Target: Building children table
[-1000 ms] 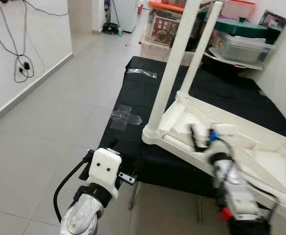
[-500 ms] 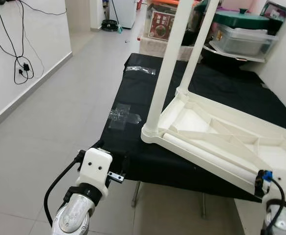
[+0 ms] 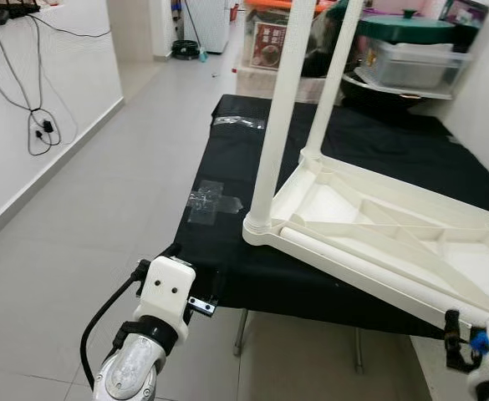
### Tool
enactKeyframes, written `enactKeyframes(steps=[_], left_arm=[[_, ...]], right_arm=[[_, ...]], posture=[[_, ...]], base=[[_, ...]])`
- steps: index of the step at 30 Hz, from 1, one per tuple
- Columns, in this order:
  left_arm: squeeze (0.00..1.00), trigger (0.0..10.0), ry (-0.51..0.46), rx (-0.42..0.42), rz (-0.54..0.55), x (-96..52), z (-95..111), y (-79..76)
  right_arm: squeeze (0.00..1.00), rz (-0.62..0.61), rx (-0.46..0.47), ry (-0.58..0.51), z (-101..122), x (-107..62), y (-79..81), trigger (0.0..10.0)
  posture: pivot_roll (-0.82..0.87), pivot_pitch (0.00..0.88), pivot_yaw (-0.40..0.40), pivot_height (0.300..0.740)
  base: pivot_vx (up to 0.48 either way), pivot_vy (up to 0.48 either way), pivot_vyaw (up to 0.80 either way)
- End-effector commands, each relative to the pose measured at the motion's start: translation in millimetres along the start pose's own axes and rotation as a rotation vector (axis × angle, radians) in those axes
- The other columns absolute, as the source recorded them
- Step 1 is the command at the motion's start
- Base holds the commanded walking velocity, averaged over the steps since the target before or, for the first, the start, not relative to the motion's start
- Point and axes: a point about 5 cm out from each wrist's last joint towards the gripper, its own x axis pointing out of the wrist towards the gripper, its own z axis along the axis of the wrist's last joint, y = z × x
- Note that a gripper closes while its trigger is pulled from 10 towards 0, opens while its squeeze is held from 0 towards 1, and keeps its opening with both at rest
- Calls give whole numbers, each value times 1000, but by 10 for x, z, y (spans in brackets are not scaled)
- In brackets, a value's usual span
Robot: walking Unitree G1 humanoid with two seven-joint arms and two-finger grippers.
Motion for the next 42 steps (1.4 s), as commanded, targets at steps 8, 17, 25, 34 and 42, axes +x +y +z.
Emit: enactKeyframes(steps=[8,17,25,34,42], left_arm=[[0,10000,29,6,-12,2,-48,-10],[0,10000,34,8,-13,-6,-52,-22],[0,10000,33,12,-4,-7,-50,1],[0,10000,27,31,22,0,-37,63],[0,10000,19,71,38,22,-29,93]], right_arm=[[0,-25,32,104,-87,176,129,10000],[0,-9,26,29,179,565,313,10000],[0,39,53,-55,561,957,522,10000],[0,177,154,-230,1364,1316,1076,10000],[0,349,307,-365,1574,968,1413,10000]], posture=[[65,55,-103,740],[78,59,-115,740],[88,59,-119,740],[113,45,-141,740],[108,34,-129,740]], base=[[0,0,0],[0,0,0],[0,0,0],[0,0,0],[0,0,0]])
